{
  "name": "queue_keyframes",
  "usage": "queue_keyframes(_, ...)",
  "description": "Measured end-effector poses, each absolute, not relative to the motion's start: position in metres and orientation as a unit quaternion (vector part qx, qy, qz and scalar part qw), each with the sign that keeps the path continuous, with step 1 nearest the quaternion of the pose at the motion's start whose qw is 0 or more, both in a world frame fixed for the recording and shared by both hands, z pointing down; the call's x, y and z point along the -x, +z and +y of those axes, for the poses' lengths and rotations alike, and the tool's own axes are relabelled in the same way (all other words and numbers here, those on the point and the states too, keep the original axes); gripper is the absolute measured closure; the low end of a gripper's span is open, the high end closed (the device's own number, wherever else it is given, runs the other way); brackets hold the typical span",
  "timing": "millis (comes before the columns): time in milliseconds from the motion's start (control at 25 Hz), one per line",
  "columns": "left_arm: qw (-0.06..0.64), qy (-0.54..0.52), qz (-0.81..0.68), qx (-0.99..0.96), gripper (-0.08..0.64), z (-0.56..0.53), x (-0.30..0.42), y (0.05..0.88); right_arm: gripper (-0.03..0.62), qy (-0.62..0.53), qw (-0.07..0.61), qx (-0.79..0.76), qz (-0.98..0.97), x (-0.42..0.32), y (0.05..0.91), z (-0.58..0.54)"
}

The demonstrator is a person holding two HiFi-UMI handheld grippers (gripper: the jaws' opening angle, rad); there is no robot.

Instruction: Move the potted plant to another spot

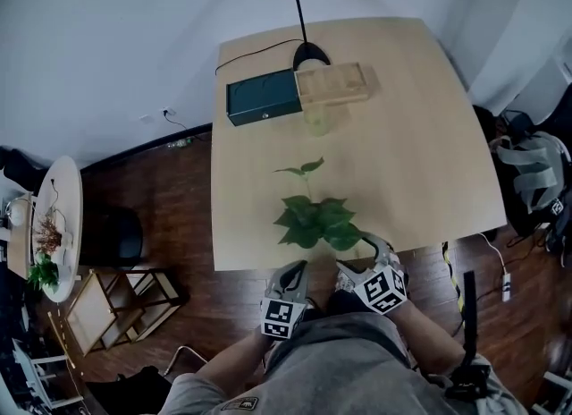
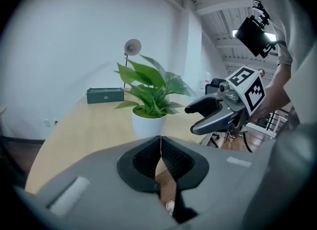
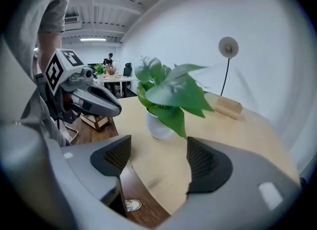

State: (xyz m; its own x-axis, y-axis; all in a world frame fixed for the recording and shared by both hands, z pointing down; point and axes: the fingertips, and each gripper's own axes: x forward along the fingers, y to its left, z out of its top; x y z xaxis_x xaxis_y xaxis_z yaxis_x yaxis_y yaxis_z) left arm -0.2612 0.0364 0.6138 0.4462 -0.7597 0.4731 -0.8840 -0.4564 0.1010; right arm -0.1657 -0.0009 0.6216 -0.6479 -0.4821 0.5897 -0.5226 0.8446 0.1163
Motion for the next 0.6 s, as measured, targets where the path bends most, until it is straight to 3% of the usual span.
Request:
queue_keyframes(440,0.122,0.095,-0.476,-0.866,0.565,0.080,0.267,0.542,0.548,-0.003,0.257,-0.330,-0.908,0.198,0.537,0.074)
queue_keyframes(600,0.119,0.066,-0.471,-0.872,0.566,0.103,0.270,0.525,0.586,-0.013,0.250,-0.343,-0.906,0.205,0.519,0.105)
